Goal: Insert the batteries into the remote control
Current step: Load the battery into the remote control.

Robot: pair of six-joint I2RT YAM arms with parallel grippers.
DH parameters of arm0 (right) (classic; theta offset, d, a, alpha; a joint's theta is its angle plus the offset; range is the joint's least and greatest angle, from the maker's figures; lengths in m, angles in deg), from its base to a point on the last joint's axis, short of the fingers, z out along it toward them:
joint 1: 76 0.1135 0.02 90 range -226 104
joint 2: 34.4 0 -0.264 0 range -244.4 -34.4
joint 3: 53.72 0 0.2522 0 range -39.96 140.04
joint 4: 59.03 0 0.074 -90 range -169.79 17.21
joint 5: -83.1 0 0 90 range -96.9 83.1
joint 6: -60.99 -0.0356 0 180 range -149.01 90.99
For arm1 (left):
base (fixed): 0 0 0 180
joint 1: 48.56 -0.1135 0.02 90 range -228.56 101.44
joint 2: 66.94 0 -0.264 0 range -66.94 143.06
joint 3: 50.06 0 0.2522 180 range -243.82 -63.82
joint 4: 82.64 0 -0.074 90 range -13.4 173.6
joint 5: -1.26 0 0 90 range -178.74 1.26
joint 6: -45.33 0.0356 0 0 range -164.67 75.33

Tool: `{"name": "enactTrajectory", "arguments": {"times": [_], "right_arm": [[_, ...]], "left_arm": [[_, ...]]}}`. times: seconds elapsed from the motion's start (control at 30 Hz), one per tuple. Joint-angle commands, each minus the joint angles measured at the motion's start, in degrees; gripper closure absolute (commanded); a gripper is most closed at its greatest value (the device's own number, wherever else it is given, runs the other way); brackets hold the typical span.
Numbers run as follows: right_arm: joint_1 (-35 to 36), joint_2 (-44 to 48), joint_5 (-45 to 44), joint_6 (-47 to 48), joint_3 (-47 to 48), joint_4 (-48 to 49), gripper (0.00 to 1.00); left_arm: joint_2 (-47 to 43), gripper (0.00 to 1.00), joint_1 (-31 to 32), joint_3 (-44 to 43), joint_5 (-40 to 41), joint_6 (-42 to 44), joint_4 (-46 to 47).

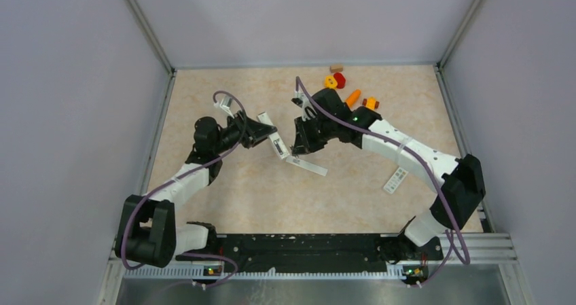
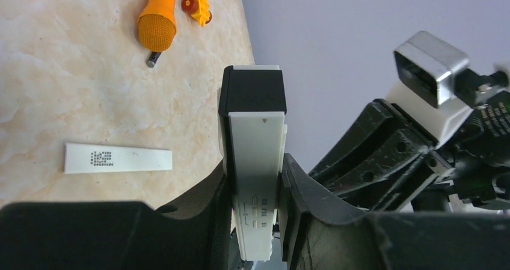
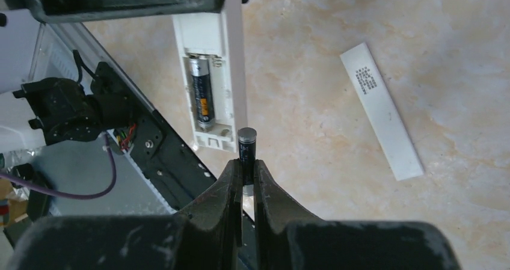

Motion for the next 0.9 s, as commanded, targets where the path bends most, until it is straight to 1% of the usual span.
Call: {"name": "enactTrajectory", "arguments": {"times": [0.0,0.17,0.53,0.73,0.87], "right_arm": [[2.06,2.33,-2.76,-3.10,6.05,1.31,1.00],[3.51,-0.08,-4.03,-2.01,9.62,-0.76,1.00],[4.49,-3.98,-4.43,-1.93,14.01,-4.63,1.00],[4.67,-5.07,-4.34,-1.28,14.10,-5.27,1.00],[5.23,-5.05,-4.75,-0.44,13.46,-3.74,1.00]], "left_arm": [[-0.42,1.00,0.27,0.38,0.73,-1.94,6.09],[-0.44,1.00,0.27,0.33,0.25,-2.21,6.71],[-0.10,1.00,0.27,0.61,-0.51,-3.85,9.41],[0.26,1.00,0.27,1.07,-1.05,-5.24,10.87],[0.96,1.00,0.27,0.79,-2.28,-7.85,12.41]]}}
